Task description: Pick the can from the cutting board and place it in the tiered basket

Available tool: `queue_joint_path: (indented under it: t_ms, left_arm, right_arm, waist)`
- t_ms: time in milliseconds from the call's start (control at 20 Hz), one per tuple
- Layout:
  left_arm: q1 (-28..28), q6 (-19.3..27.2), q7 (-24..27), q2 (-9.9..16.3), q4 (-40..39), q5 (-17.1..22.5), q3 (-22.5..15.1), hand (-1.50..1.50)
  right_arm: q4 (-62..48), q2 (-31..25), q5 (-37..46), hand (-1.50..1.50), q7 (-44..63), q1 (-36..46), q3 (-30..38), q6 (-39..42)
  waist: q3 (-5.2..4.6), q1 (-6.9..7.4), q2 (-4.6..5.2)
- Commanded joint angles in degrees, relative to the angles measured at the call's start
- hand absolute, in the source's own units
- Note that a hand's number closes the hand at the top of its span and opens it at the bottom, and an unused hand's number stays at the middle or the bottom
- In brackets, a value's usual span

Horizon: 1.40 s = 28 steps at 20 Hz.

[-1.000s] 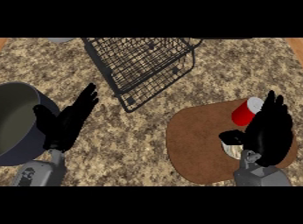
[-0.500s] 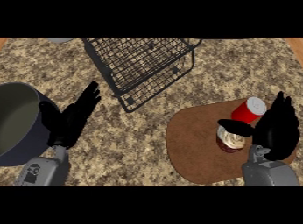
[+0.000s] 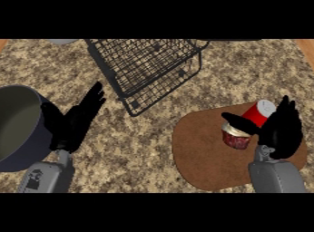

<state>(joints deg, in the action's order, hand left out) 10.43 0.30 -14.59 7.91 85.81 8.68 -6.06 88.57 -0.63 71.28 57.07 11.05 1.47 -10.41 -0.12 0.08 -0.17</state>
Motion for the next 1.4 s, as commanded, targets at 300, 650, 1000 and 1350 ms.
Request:
queue_joint_path:
  t_ms: [300, 650, 1000, 1350]
  left_arm:
    - [0.5, -1.2, -0.2, -1.1, -0.8, -1.2, 1.8, 0.0]
    - [1.6, -2.7, -3.4, 0.1, 2.0, 0.3, 4.0, 0.0]
    - [0.6, -4.3, -0.1, -0.7, 0.1, -0.7, 1.4, 0.0]
    - [2.3, -2.6, -0.1, -0.7, -3.2, -1.1, 3.7, 0.0]
  right_arm:
    - [-4.7, -1.9, -2.0, 1.5, -7.2, 1.7, -1.5, -2.1]
    - [-2.9, 0.5, 1.6, 1.5, -6.6, -0.1, -4.5, -9.9]
    - [-11.4, -9.9, -10.9, 1.5, -36.0, 4.6, -15.9, 13.4]
    - [-4.4, -17.5, -32.1, 1.5, -51.9, 11.8, -4.9, 29.0]
  waist:
    - [0.12, -0.09, 0.16]
    - [0.13, -0.13, 0.09]
    - [0.24, 4.36, 1.2]
    - [0.13, -0.51, 0.19]
